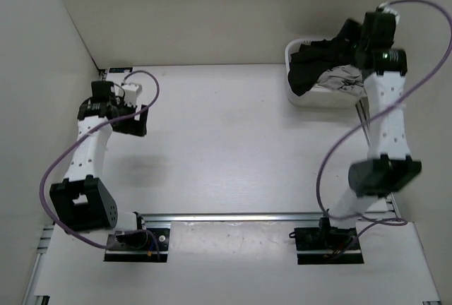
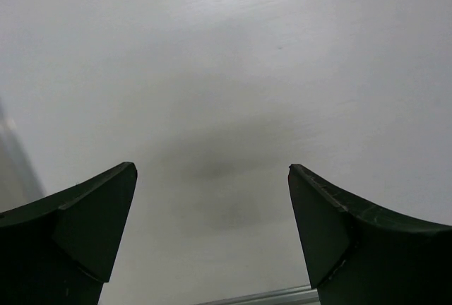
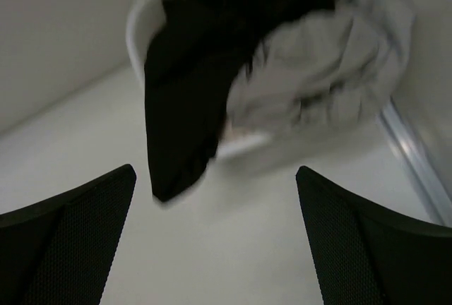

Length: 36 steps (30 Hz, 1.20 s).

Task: Fold and stack the trousers
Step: Grab the trousers from the pile

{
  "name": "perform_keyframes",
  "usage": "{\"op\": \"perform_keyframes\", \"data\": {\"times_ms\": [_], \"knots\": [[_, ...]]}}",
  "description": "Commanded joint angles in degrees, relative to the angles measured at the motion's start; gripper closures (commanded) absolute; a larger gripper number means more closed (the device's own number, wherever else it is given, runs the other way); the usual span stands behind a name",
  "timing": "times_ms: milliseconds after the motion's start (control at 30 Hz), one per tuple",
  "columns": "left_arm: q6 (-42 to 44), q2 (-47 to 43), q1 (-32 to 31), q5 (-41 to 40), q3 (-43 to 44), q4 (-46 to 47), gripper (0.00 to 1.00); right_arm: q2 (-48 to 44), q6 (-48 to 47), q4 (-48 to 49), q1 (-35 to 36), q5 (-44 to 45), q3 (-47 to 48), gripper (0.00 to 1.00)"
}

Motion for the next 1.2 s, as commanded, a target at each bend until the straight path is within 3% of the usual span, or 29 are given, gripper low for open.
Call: {"op": "perform_keyframes", "data": {"times_ms": [0,33,67,200,267,367,433,533,667,800,1000,1167], "knots": [[5.61,5.43,-3.14,-11.46,13.1,0.75,0.0,19.26,-2.38,-5.28,-6.54,-3.71,19.87,0.01],[6.59,10.07,-4.02,-14.2,16.38,-1.96,0.0,27.05,-2.38,-6.26,-8.03,-5.11,29.95,0.01],[7.55,12.2,-4.81,-16.75,19.37,-3.12,0.0,29.74,-1.59,-5.05,-8.74,-6.08,31.96,0.01],[10.81,19.95,-8.42,-29.67,33.78,-3.74,0.0,33.18,1.04,11.1,-10.6,-10.14,22.42,0.01],[10.82,23.99,-9.74,-29.7,43.62,-3.74,0.0,35.38,1.05,16.84,-10.6,-10.14,22.48,0.01],[6.52,25.41,-10.45,-26.47,50.75,-3.74,0.0,42.06,1.05,18.77,-10.6,-7.16,31.26,0.01],[5.2,25.41,-10.45,-17.89,50.77,-3.74,0.0,43.47,1.05,22.02,-10.6,-7.15,29.89,0.01],[4.58,24.18,-10.97,-13.53,47.71,-2.52,0.0,46.19,1.05,25.29,-10.6,-7.15,28.99,0.03],[2.55,24.18,-12.2,-15.19,44.81,-2.51,0.05,48.05,0.44,26.6,-10.6,-6.28,29.96,0.02],[3.08,24.18,-12.73,-17.91,41.38,-2.51,0.05,46.83,-6.12,25.38,-9.02,-7.76,32.86,0.01],[3.61,25.93,-12.73,-19.77,41.37,-2.51,0.05,39.18,-9.85,20.9,-5.5,4.6,29.08,0.01],[3.61,27.6,-12.73,-19.77,41.37,-2.51,0.05,33.82,-9.23,20.97,-5.5,8.93,23.38,0.04]]}}
